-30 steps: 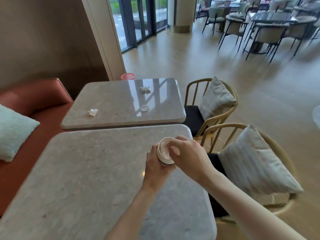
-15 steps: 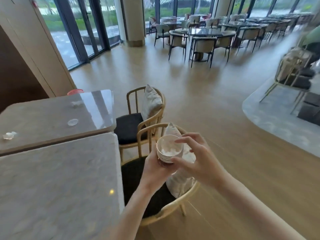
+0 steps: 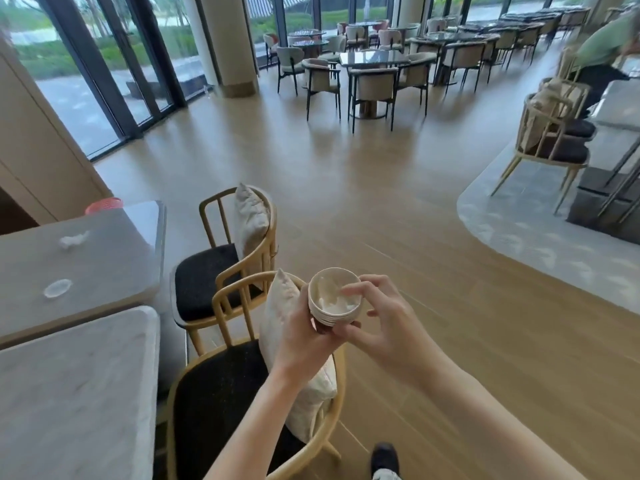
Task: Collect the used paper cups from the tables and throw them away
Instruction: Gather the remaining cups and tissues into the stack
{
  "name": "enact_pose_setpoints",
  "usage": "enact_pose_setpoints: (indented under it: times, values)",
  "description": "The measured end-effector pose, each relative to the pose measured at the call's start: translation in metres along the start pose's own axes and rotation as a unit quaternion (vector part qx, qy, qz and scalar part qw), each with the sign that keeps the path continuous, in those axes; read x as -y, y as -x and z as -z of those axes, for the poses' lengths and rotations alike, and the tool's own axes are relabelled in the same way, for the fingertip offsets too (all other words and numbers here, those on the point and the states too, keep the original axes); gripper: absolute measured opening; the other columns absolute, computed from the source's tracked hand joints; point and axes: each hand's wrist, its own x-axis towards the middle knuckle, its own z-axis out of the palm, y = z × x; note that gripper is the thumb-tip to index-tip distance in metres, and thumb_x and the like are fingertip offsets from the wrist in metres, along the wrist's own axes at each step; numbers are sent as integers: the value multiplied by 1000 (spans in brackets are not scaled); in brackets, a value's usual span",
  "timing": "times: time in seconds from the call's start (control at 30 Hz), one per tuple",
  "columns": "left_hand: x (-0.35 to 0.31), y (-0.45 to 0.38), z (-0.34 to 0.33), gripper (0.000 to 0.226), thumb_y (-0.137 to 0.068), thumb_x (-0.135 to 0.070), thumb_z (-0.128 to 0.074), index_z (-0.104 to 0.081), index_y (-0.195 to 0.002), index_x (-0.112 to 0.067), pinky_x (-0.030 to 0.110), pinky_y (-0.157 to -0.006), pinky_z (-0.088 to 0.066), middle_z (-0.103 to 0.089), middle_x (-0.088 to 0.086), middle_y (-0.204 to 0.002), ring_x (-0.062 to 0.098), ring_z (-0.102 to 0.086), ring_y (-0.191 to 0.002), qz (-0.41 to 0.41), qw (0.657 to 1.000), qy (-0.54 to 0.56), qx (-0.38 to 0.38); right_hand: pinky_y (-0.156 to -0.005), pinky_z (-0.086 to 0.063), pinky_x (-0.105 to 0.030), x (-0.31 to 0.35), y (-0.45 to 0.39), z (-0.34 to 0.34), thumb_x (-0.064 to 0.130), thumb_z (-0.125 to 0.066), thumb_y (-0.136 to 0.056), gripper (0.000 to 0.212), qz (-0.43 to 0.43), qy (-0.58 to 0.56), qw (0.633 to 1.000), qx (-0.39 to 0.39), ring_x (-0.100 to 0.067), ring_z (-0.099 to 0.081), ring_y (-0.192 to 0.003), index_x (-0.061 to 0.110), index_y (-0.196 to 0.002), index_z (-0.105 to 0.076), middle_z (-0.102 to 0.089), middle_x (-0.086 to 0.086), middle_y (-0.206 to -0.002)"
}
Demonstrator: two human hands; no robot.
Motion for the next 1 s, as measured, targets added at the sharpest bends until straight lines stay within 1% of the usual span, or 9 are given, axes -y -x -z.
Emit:
enact_pose_setpoints:
  times: [0.1, 0.17, 0.23, 0.3, 0.37, 0.47, 0.53, 0.73, 1.0]
  values:
    - [15, -42, -16, 63, -68, -22, -89, -60, -124, -17, 48, -86, -60, -71, -4, -110, 21, -71, -104, 23, 1000, -4, -4, -92, -43, -14, -25, -50, 8, 54, -71, -74, 54, 9, -23, 999, 32, 0, -50, -116, 31, -121, -61, -44, 18, -125]
    - [22, -74, -27, 60, -69, -17, -90, -62, -122, -15, 29, -83, -60, -73, -11, -106, 10, -70, -101, 34, 999, -8, -21, -92, -42, -11, -42, -88, 14, 52, -74, -74, 52, 25, -32, 997, 63, 0, -52, -115, 29, -119, -62, -46, 18, -125]
    - [24, -106, -37, 55, -69, -17, -90, -64, -118, -20, 6, -72, -50, -69, -30, -100, -9, -66, -94, 30, 997, -42, -54, -91, -40, -9, -59, -130, 23, 48, -77, -75, 50, 36, -34, 995, 92, 2, -52, -114, 29, -118, -62, -47, 18, -125]
    - [23, -138, -42, 55, -70, -21, -89, -63, -118, -23, -1, -68, -46, -67, -37, -98, -16, -64, -90, 27, 995, -45, -80, -91, -39, -8, -70, -170, 32, 51, -77, -73, 52, 54, -37, 992, 108, 2, -52, -115, 30, -118, -61, -48, 20, -125]
    - [26, -172, -43, 60, -68, -27, -88, -61, -122, -27, 6, -73, -51, -73, -23, -102, -7, -69, -94, 38, 995, -21, -84, -92, -40, -8, -77, -208, 39, 53, -76, -70, 54, 74, -41, 990, 116, 1, -53, -115, 35, -118, -60, -49, 24, -125]
    - [37, -214, -33, 67, -66, -28, -89, -59, -127, -25, 41, -88, -59, -74, 0, -110, 20, -71, -105, 42, 994, 1, -100, -92, -40, -9, -86, -253, 41, 47, -81, -70, 54, 95, -48, 986, 130, 1, -54, -116, 36, -118, -60, -49, 25, -125]
    - [46, -238, -25, 69, -67, -28, -91, -58, -128, -26, 51, -91, -57, -72, 2, -112, 26, -70, -107, 31, 993, -17, -110, -91, -40, -8, -91, -283, 39, 43, -83, -71, 54, 113, -46, 981, 148, 3, -53, -115, 35, -118, -59, -48, 25, -126]
    - [75, -302, -28, 74, -60, -47, -94, -59, -125, -35, 37, -90, -58, -71, -1, -114, 22, -69, -109, 52, 978, -37, -199, -89, -42, -9, -124, -369, 31, 44, -83, -72, 50, 152, -51, 961, 224, 3, -54, -113, 35, -114, -58, -49, 22, -124]
    - [111, -430, -70, 70, -63, -30, -92, -58, -124, -37, 42, -94, -56, -72, -8, -113, 16, -68, -110, 77, 960, -101, -249, -83, -46, -17, -202, -512, 55, 46, -84, -67, 52, 195, -72, 940, 271, -2, -57, -106, 42, -105, -47, -54, 21, -115]
